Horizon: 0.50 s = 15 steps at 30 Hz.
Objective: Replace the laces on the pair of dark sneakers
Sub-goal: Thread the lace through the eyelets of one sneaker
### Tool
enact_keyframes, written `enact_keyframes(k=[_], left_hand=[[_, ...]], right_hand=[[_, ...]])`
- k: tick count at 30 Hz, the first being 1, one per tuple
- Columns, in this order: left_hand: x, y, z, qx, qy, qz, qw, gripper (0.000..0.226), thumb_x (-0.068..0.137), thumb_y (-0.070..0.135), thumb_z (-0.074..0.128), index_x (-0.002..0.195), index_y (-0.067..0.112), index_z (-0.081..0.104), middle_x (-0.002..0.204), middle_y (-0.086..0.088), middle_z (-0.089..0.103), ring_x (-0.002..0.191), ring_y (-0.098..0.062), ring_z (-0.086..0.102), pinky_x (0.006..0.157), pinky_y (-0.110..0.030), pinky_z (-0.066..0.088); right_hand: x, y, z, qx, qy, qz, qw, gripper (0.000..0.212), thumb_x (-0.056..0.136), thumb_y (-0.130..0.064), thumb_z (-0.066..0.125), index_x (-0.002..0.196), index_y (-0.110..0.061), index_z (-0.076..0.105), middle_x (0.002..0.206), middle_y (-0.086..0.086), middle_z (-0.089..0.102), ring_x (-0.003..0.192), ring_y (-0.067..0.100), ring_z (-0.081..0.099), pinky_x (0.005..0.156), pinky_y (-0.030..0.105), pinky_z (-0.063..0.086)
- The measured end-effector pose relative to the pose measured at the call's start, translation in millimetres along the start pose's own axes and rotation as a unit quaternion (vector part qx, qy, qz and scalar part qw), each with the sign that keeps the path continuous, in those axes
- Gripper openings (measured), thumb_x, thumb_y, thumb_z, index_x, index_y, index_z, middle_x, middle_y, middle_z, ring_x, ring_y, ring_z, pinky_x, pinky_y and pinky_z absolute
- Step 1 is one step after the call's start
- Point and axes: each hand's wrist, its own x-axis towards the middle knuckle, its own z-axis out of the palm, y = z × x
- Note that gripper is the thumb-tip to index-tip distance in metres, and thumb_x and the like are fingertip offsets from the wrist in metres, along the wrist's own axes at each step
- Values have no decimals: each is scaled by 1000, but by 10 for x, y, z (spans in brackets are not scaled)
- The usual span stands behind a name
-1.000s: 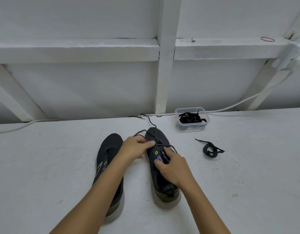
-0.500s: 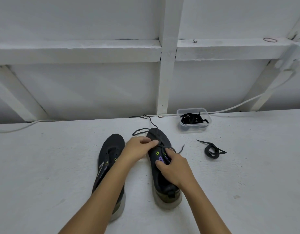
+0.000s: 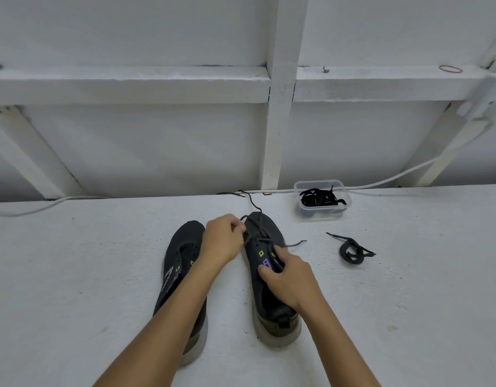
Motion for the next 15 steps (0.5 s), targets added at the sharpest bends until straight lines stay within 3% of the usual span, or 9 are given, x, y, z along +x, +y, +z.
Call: enact_keyframes(k=[3,5,7,9,10,12,15], left_hand=[[120,-68,-141,-38,96,-48,993,12,98,14,56,95,16,67,101,-2,69,91,-19,64,76,-28,44],[153,-126,-203,1,94,-38,995,17,100,16,54,109,15,68,112,-2,67,99,-18,60,79,-27,41],[123,-112,-238,13,79,41,996,24,99,20,56,120,18,67,121,1,64,108,-17,59,88,-28,44],[66,-63,-241,5,47,153,987,21,96,25,62,116,24,70,117,9,67,108,-12,58,93,-29,45],[53,-48,-219,26,13,190,981,19,95,29,64,112,27,73,114,12,68,108,-10,56,95,-31,45],[51,-26,-164,126,-54,201,970,21,94,39,65,112,32,73,115,14,68,111,-14,52,97,-38,44],[70,-30,-107,217,-91,159,959,19,93,41,65,110,34,72,111,14,68,112,-17,51,95,-41,44]], right_hand=[[8,6,12,-3,0,-10,1000,42,89,-35,68,129,-22,64,95,-17,61,73,-16,48,62,-5,36],[8,-13,7,-6,-4,-11,1000,46,89,-35,68,133,-22,62,107,-9,63,78,-13,48,63,-5,36],[10,-18,7,-11,-5,-8,1000,50,89,-37,67,137,-22,59,122,-5,65,92,-5,58,67,0,37],[11,-26,7,-18,-11,1,1000,55,89,-39,66,140,-20,57,133,-1,63,119,16,60,84,14,41],[11,-28,8,-21,-14,5,1000,55,89,-39,65,140,-20,57,133,0,63,123,20,58,86,15,43],[19,-16,14,-25,-11,6,1000,41,88,-38,65,126,-23,63,116,-4,67,110,20,61,71,3,39],[21,-2,16,-19,-7,8,1000,32,88,-39,65,118,-27,63,107,-8,67,97,15,60,62,5,38]])
